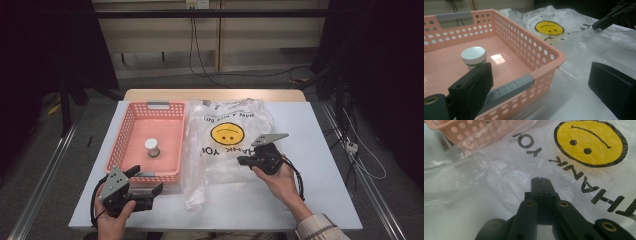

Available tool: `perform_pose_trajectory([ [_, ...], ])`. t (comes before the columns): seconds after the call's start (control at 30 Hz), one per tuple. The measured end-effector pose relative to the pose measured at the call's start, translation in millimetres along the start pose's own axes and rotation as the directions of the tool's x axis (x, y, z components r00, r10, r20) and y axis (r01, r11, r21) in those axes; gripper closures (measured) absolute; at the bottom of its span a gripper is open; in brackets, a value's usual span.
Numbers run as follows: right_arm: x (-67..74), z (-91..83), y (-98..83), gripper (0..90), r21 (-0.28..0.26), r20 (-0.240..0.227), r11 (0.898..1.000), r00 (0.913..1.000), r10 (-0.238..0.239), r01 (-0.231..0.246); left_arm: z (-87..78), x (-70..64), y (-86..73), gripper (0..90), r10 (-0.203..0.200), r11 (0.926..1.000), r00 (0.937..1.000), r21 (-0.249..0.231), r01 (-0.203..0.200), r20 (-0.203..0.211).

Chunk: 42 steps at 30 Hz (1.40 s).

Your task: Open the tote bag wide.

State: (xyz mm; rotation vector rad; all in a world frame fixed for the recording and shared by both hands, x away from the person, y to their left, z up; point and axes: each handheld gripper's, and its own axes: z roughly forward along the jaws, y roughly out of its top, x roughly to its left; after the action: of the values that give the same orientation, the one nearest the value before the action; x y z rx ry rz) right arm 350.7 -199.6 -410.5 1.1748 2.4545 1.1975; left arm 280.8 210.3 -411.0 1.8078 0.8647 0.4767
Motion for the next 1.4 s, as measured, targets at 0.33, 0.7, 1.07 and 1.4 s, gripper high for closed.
perform_pose_trajectory([
  [0.33, -1.3, -10.3, 9.8, 90.0, -0.071, -0.004, 0.998, 1.0000, -0.001, 0.001, -0.5, 0.6, -0.1, 5.5, 0.000, 1.0000, 1.0000, 0.000, 0.000, 0.000],
  [0.7, -1.1, -18.4, 26.8, 90.0, -0.126, -0.010, 0.992, 0.9998, -0.015, 0.013, 0.1, 1.3, -0.1, 5.5, 0.000, 1.0000, 1.0000, 0.006, 0.000, -0.003],
  [1.07, -1.9, -23.8, 39.8, 90.0, -0.169, -0.006, 0.985, 0.9992, -0.038, 0.037, -0.3, 0.9, 0.2, 5.9, 0.009, 1.0000, 0.9999, 0.002, -0.009, 0.008],
  [1.4, -4.7, -35.5, 50.9, 90.0, -0.237, 0.000, 0.971, 0.9991, -0.042, 0.041, -1.1, 5.2, 0.1, 5.6, -0.017, 0.9998, 0.9997, 0.006, 0.017, -0.018],
])
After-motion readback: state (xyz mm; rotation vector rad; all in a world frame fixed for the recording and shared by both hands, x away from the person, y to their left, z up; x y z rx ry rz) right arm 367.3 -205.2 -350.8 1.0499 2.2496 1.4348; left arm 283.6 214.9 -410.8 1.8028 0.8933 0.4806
